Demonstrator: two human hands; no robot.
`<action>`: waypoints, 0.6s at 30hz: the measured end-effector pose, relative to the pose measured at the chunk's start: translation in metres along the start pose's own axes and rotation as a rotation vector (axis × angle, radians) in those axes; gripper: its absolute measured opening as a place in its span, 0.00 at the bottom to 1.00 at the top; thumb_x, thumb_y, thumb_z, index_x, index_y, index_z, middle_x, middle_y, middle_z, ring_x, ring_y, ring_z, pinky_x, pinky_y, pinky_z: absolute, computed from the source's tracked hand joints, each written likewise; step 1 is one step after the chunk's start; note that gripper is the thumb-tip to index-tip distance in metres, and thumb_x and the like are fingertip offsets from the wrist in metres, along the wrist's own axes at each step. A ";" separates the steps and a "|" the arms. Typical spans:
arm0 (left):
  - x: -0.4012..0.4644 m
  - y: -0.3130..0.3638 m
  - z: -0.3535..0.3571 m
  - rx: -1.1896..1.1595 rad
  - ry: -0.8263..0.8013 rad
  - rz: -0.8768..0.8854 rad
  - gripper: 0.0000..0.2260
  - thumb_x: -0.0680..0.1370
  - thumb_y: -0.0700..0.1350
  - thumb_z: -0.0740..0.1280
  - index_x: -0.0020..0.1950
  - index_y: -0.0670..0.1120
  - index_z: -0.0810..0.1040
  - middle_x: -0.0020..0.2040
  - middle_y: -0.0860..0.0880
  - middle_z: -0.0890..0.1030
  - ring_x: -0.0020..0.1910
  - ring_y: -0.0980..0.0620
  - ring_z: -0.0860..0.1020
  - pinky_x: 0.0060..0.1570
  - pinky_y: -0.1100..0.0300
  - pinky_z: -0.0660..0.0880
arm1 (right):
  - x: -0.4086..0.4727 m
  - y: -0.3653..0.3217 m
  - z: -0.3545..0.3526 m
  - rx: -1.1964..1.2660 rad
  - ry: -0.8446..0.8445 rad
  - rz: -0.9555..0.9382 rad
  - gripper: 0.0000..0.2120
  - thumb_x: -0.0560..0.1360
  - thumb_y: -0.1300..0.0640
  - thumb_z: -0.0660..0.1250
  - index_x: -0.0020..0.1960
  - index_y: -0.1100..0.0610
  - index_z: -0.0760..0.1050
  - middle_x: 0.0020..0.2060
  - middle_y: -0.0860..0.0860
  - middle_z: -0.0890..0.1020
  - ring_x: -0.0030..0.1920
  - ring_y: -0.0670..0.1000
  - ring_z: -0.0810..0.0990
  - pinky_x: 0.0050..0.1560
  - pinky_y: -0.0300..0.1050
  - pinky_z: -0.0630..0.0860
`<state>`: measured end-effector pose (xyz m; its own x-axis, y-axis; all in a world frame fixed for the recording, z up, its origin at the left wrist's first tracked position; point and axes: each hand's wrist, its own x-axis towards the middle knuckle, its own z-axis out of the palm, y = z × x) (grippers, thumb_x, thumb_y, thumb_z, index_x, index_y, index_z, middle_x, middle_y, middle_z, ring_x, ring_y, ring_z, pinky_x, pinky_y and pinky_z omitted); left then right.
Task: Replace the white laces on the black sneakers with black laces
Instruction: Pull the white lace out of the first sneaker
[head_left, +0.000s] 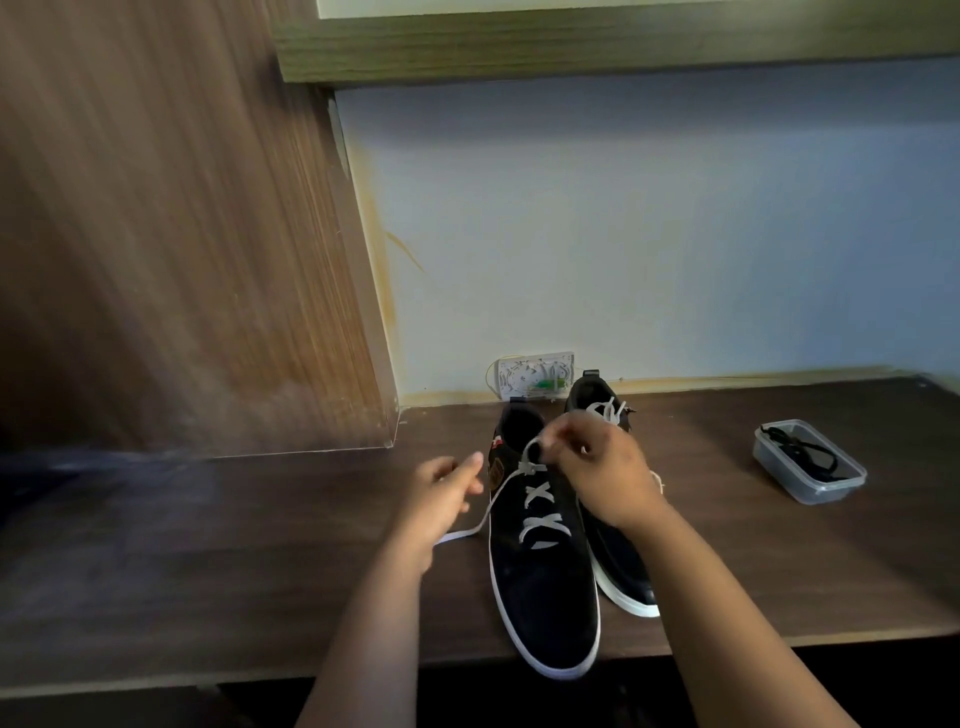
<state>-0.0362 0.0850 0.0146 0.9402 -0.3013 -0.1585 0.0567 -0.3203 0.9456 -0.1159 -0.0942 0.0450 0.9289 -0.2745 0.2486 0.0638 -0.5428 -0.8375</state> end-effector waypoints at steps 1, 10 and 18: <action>0.003 0.003 0.010 -0.127 0.015 -0.052 0.15 0.79 0.53 0.65 0.38 0.44 0.78 0.32 0.50 0.80 0.29 0.54 0.73 0.29 0.63 0.67 | -0.003 -0.010 -0.001 0.143 -0.328 -0.006 0.05 0.78 0.61 0.65 0.51 0.55 0.79 0.43 0.50 0.84 0.49 0.47 0.81 0.51 0.45 0.75; 0.013 -0.014 0.042 0.000 0.117 0.022 0.12 0.72 0.55 0.73 0.38 0.49 0.77 0.35 0.53 0.79 0.37 0.53 0.77 0.39 0.57 0.72 | -0.002 0.014 -0.009 -0.391 0.015 0.204 0.06 0.75 0.57 0.68 0.51 0.49 0.74 0.38 0.45 0.78 0.41 0.48 0.77 0.43 0.42 0.75; 0.005 -0.003 0.061 -0.278 0.168 -0.089 0.14 0.73 0.39 0.73 0.55 0.48 0.73 0.41 0.51 0.81 0.40 0.55 0.79 0.42 0.60 0.76 | -0.002 0.023 0.020 -0.484 0.090 -0.075 0.09 0.72 0.63 0.68 0.48 0.52 0.83 0.41 0.46 0.77 0.45 0.51 0.77 0.40 0.45 0.75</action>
<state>-0.0519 0.0294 -0.0063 0.9683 -0.1234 -0.2172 0.2092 -0.0745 0.9750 -0.1093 -0.0902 0.0150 0.8915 -0.2766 0.3588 -0.0671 -0.8638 -0.4993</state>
